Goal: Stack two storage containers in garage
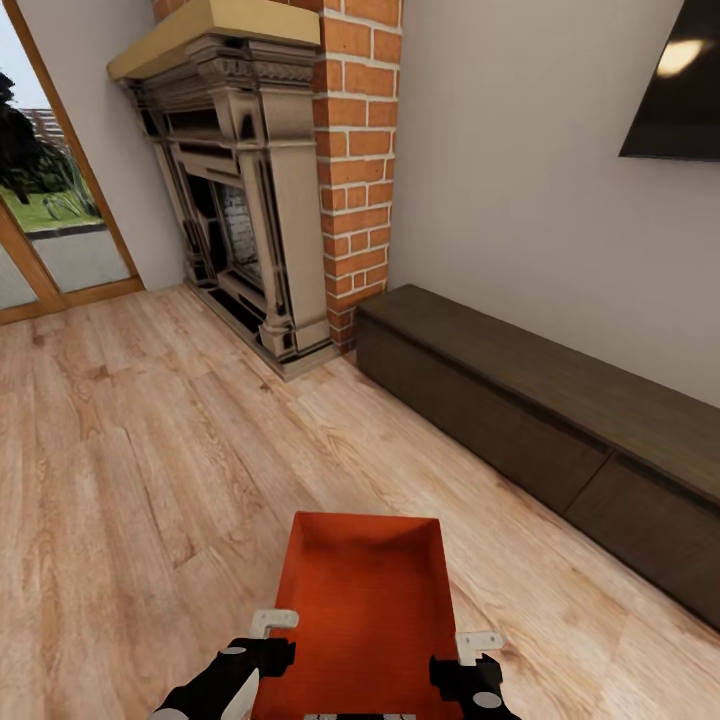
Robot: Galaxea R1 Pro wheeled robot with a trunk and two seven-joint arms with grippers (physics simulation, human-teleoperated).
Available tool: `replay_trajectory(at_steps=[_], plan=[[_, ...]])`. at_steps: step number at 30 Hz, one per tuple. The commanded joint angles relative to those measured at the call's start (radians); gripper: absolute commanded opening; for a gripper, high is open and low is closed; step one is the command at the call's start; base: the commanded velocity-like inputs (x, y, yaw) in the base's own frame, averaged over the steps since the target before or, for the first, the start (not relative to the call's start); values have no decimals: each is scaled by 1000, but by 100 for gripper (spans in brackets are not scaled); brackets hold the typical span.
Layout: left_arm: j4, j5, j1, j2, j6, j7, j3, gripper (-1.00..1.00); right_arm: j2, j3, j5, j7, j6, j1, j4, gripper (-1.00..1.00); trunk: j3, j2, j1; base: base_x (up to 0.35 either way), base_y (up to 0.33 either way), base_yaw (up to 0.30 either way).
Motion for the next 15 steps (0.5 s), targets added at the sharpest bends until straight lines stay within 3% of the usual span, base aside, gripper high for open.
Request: replay_trajectory(at_steps=[1,8,15], plan=[[-2,6,0,0,6,6,-8,100,0,8,-11,-1,-5,-1,1,100,-4,-8,4,0,0,0],[-2,6,0,0,6,6,-8,100,-1,8,-14,11,-5,-1,1,100,-26,-57,31,0,0,0],[-3,6,0,0,6,6,-8,100,-2,8,-13,12,-5,-1,1,100,-26,-57,31,0,0,0]])
